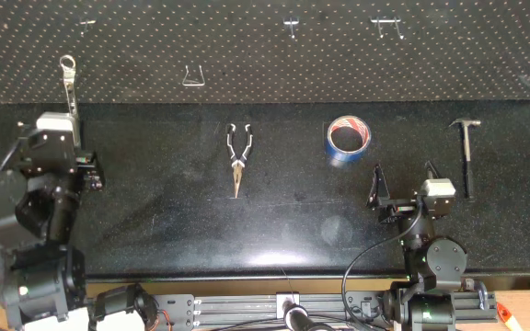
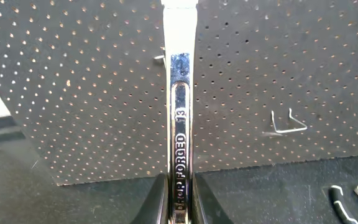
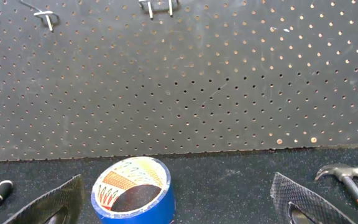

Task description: Place Tools Onto Pegboard

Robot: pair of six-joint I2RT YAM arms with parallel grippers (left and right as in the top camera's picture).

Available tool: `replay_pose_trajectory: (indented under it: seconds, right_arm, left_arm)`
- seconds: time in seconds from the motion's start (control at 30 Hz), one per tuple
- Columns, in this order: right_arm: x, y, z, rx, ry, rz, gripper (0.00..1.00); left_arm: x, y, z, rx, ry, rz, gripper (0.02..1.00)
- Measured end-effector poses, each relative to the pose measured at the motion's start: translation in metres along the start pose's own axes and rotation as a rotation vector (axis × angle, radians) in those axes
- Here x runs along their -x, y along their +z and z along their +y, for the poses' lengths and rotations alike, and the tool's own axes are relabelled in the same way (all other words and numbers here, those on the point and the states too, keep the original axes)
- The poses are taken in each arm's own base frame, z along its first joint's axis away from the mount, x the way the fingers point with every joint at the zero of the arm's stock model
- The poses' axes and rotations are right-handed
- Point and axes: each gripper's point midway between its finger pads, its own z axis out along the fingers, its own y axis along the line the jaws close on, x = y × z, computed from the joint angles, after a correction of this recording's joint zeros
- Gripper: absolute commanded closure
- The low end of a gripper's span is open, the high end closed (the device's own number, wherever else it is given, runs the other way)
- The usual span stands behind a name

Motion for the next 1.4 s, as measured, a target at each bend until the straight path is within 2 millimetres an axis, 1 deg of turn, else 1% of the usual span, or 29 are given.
replay_pose_trajectory:
  seconds: [0.1,0.2,0.27,0.37,0.4,0.43,0.47,0.53,0.77,0.9,0.97,1.1,1.2,1.4]
  right_arm:
    - [0.000,0.000,0.000,0.000,0.000,0.000,0.025]
    - [0.000,0.000,0.000,0.000,0.000,0.000,0.025]
    - [0.000,0.000,0.000,0.000,0.000,0.000,0.025]
    - [0.000,0.000,0.000,0.000,0.000,0.000,0.025]
    - [0.000,0.000,0.000,0.000,0.000,0.000,0.025]
    - [0.000,0.000,0.000,0.000,0.000,0.000,0.025]
    - [0.000,0.000,0.000,0.000,0.000,0.000,0.025]
    - [0.000,0.000,0.000,0.000,0.000,0.000,0.025]
    - [0.000,0.000,0.000,0.000,0.000,0.000,0.025]
    - [0.000,0.000,0.000,0.000,0.000,0.000,0.025]
    - [0.000,0.000,0.000,0.000,0.000,0.000,0.025]
    - [0.000,0.000,0.000,0.000,0.000,0.000,0.025]
    - [0.000,0.000,0.000,0.000,0.000,0.000,0.025]
    - [0.000,0.000,0.000,0.000,0.000,0.000,0.025]
  left_arm:
    - [-0.011,-0.001,0.003,0.022,-0.008,0.048,0.991]
    - [-0.018,-0.002,0.014,0.086,-0.009,0.080,0.993]
    - [-0.021,0.000,0.017,0.103,0.006,0.097,0.991]
    - [-0.036,0.014,0.017,0.089,0.024,0.164,0.991]
    - [-0.041,0.021,0.018,0.086,0.026,0.184,0.991]
    - [-0.043,0.033,0.020,0.083,0.030,0.194,0.993]
    - [-0.048,0.039,0.021,0.078,0.031,0.211,0.991]
    - [-0.044,0.045,0.021,0.073,0.049,0.195,0.991]
    - [-0.045,0.047,0.015,0.031,0.073,0.193,0.991]
    - [-0.044,0.049,0.008,-0.011,0.072,0.184,0.991]
    - [-0.044,0.049,0.007,-0.014,0.072,0.184,0.991]
    - [-0.048,0.057,0.008,-0.021,0.067,0.208,0.991]
    - [-0.042,0.061,0.010,-0.020,0.068,0.200,0.991]
    - [-0.043,0.071,0.011,-0.027,0.067,0.201,0.991]
